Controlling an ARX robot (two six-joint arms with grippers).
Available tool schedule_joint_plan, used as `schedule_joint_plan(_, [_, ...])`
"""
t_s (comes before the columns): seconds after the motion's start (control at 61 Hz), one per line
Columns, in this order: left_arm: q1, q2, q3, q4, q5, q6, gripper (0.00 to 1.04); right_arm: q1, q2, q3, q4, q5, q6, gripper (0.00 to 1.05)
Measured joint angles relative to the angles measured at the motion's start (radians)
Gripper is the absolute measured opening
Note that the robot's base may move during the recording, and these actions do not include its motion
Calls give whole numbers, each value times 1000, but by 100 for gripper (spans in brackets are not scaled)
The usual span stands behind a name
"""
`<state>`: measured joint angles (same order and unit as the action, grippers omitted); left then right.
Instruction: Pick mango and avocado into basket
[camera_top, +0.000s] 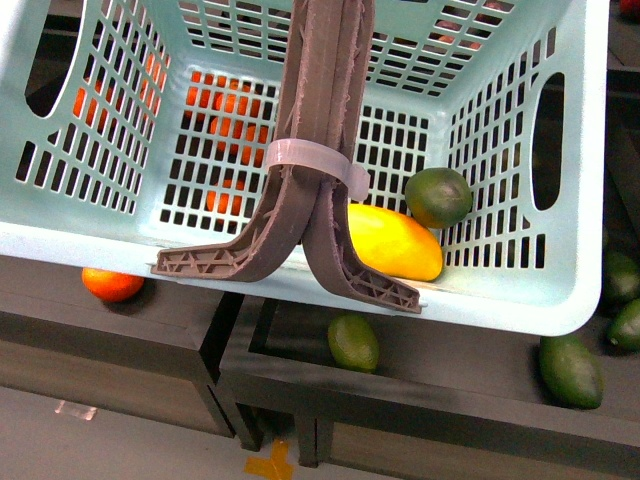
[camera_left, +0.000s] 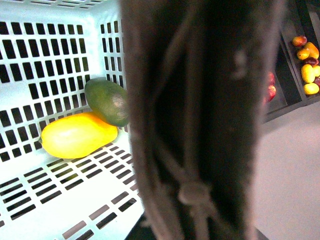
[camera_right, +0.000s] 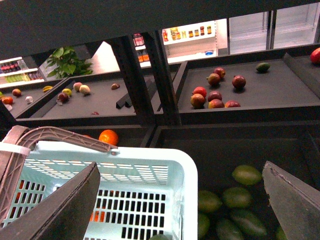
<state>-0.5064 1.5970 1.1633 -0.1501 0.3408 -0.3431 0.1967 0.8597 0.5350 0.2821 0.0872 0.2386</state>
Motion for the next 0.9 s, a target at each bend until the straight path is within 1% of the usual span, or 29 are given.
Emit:
schedule_joint_plan(0.279, [0, 0, 0, 0, -1, 0, 5, -6, -443, -285, -219, 77, 23, 97])
schedule_joint_plan(0.361, [0, 0, 0, 0, -1, -1, 5, -7, -499, -305, -225, 81, 21, 97])
schedule_joint_plan(0.524, [0, 0, 0, 0, 1, -2, 5, -8, -504, -305, -223, 81, 16, 97])
schedule_joint_plan(0.606, [0, 0, 0, 0, 1, -1, 5, -23, -526, -337, -154, 75, -83, 84])
schedule_joint_plan(0.672, [0, 0, 0, 0, 0, 0, 5, -41, -547, -360, -146, 60, -150, 73])
schedule_joint_plan(0.737, [0, 0, 0, 0, 0, 0, 5, -59, -566, -381, -145, 43, -187, 63])
schedule_joint_plan(0.754, [0, 0, 0, 0, 0, -1, 5, -78, -576, -391, -146, 19, -196, 57])
schedule_joint_plan(0.787, [0, 0, 0, 0, 0, -2, 5, -122, -588, -402, -146, -48, -210, 50])
schedule_joint_plan(0.803, [0, 0, 0, 0, 0, -1, 5, -144, -594, -408, -147, -67, -214, 47])
schedule_joint_plan(0.836, [0, 0, 0, 0, -1, -1, 5, -174, -605, -418, -148, -79, -219, 40])
schedule_joint_plan(0.901, [0, 0, 0, 0, 0, 0, 5, -190, -620, -431, -150, -78, -224, 29])
